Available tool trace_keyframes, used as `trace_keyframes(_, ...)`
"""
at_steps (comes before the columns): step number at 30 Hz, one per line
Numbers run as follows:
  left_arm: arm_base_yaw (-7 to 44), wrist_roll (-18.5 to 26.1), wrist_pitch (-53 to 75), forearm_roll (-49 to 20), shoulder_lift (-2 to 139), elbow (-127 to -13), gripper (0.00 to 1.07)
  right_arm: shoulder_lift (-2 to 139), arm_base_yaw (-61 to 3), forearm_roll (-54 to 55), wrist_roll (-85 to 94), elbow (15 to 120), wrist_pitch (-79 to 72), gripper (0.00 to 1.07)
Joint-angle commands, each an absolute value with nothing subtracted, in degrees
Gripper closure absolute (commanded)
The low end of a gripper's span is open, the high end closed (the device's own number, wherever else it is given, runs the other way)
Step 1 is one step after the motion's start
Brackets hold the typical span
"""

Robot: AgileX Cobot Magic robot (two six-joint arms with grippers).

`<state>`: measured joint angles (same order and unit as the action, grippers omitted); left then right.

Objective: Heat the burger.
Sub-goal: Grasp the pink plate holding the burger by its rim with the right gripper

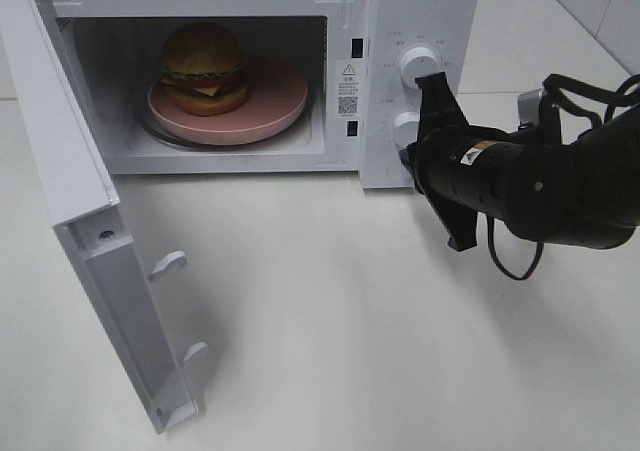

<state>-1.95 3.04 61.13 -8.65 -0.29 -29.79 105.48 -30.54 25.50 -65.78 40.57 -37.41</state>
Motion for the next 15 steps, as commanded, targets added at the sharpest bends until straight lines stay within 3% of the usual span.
trace_keyframes(1,-2.0,3.0,61.2,-8.5,-1.1,-29.7,0.07,102.8,-30.2,24.4,-60.7,39.8,-33.2,1.07)
trace_keyframes(9,-2.0,3.0,61.2,-8.5,-1.1,-29.7,0.07,97.6,-30.2,20.2,-47.3,39.5,-22.1,1.07)
trace_keyframes(15,-2.0,3.0,61.2,-8.5,-1.1,-29.7,0.07,94.3,-30.2,10.5,-40.6,39.6,-11.7,1.06)
